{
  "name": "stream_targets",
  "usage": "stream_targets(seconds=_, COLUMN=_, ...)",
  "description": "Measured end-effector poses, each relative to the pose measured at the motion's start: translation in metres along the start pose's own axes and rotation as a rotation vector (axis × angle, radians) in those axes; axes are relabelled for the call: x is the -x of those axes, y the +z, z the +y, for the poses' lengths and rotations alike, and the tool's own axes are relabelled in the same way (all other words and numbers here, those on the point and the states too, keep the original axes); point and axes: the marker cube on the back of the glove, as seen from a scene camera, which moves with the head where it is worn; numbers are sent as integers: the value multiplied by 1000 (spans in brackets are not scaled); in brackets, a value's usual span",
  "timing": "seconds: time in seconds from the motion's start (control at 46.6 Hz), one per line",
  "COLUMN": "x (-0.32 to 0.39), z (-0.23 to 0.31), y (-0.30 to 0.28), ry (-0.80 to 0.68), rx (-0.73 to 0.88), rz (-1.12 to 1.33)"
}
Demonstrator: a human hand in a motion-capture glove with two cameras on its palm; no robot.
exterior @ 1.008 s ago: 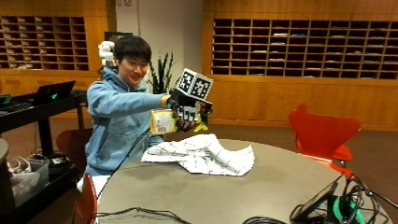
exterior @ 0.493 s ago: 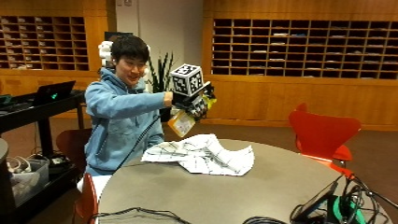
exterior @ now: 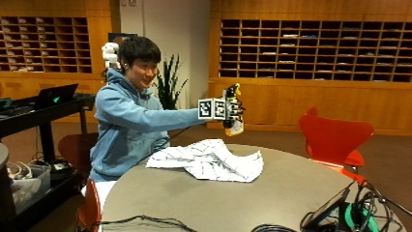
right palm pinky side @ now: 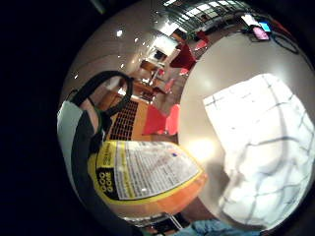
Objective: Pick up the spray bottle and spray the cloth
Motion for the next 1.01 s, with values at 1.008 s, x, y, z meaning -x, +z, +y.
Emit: stream_targets(seconds=1.008, x=-98, z=8, y=88, ry=-36, rx=155, rz=107)
